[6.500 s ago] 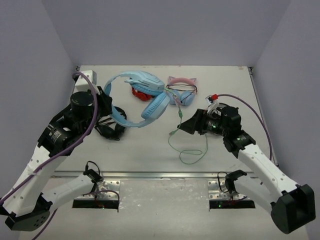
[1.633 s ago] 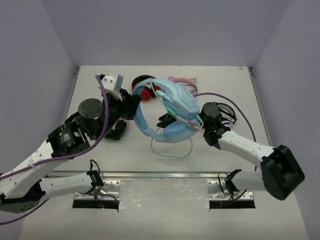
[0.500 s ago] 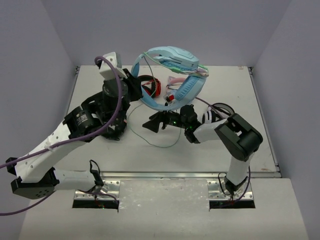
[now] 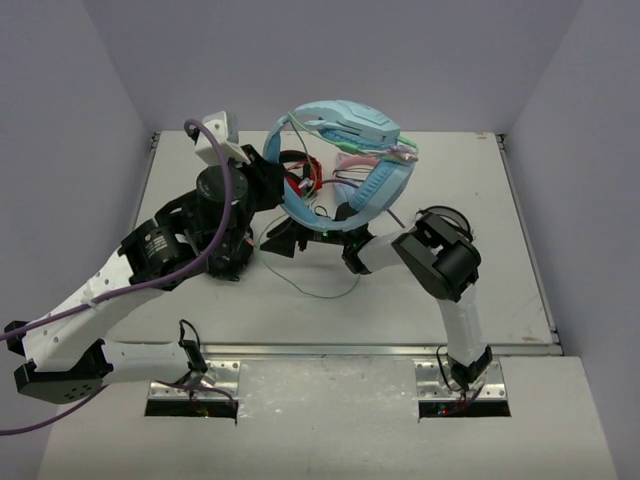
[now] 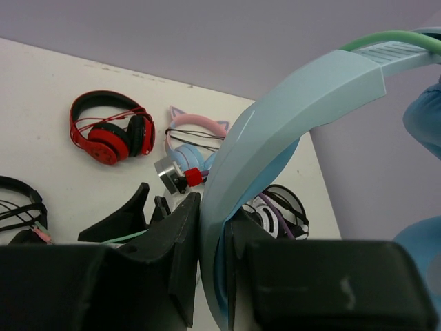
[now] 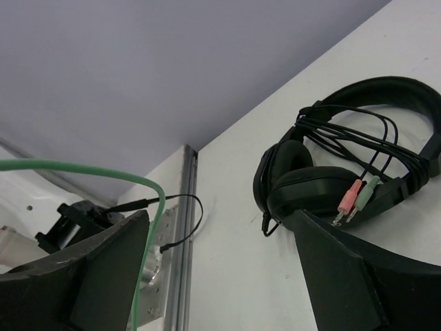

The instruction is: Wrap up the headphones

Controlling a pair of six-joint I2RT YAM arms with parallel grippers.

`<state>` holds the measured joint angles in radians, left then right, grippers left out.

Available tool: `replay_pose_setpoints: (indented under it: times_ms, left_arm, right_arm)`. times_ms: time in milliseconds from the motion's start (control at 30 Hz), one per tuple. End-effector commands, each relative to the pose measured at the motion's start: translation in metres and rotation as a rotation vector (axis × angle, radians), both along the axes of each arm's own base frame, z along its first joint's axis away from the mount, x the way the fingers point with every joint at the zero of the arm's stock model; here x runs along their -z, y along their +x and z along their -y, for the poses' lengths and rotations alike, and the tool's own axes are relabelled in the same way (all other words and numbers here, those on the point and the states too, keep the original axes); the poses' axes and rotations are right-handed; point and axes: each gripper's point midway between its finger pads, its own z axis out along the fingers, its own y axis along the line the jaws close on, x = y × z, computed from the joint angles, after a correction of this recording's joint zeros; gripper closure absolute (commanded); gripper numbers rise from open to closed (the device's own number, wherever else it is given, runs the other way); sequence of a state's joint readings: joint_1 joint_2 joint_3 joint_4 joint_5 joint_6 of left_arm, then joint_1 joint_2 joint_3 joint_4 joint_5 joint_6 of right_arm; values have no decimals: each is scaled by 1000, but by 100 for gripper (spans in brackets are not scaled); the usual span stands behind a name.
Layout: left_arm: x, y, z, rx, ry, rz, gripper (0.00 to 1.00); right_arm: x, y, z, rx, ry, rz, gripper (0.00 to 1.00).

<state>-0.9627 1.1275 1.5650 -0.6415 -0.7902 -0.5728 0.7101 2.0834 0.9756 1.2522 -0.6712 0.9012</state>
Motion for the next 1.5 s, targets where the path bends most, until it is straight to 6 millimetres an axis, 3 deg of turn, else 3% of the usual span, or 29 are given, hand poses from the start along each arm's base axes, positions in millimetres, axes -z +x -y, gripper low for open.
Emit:
replay_pose_setpoints:
  times_ms: [0, 167, 367, 500, 600, 667, 800, 867, 933, 967, 1000, 1033, 1100, 1133, 1167, 1200, 1233, 1300, 1400, 1433, 1467]
  left_arm:
    - [-36, -8, 0, 20, -182, 72, 100]
    - [-38, -8, -6, 4, -185, 81, 100]
    - [-40, -8, -9, -12, -185, 89, 100]
    - [-44, -6, -12, -31, -177, 96, 100]
    - [-48, -5, -16, -53, -167, 101, 100]
    - [-51, -5, -23, -82, -161, 106, 100]
    - [-50, -4, -33, -125, -147, 107, 100]
    - [-50, -4, -39, -148, -142, 110, 100]
    - [-55, -5, -45, -169, -143, 118, 99]
    - [-56, -5, -50, -193, -134, 120, 100]
    - [-62, -6, -55, -210, -140, 127, 100]
    - [-62, -4, -58, -229, -123, 126, 100]
    - [-66, -2, -70, -280, -111, 127, 100]
    - [-66, 1, -73, -294, -103, 125, 100]
    - [-66, 4, -76, -303, -101, 126, 100]
    - [-68, 10, -84, -324, -106, 128, 100]
    - [-67, 16, -85, -327, -99, 127, 100]
    - [-72, 25, -93, -337, -92, 133, 100]
    - [-72, 40, -88, -356, -41, 118, 100]
    - [-73, 42, -88, -361, -35, 118, 100]
    - [-78, 43, -91, -372, -39, 125, 99]
  right_arm:
    - [-35, -11, -17, -93, 104, 47, 15]
    - [-29, -15, -37, -104, 59, 76, 18]
    - [-24, -22, -41, -136, 97, 26, 49]
    - [-28, -39, -48, -186, 113, 28, 56]
    - [-33, -45, -46, -188, 118, 41, 73]
    - [-25, -47, -38, -156, 104, 26, 90]
    - [-18, -53, -21, -104, 62, 34, 99]
    - [-9, -48, -9, -47, 42, 6, 99]
    - [-17, -38, 5, 17, 58, 12, 99]
    - [-8, -40, 14, 38, 38, -7, 99]
    - [-9, -39, 21, 56, 38, -3, 99]
    - [-22, -37, 30, 80, 59, 21, 99]
    - [-18, -41, 47, 125, 36, 31, 99]
    - [-33, -44, 54, 141, 50, 59, 99]
    - [-26, -48, 62, 163, 25, 69, 99]
    - [-28, -51, 66, 170, 21, 81, 99]
    - [-43, -56, 72, 176, 46, 111, 99]
    - [-39, -67, 84, 186, 44, 117, 99]
    - [-51, -85, 96, 171, 67, 145, 99]
    - [-46, -91, 101, 167, 55, 139, 99]
    - [-58, -97, 106, 170, 80, 166, 99]
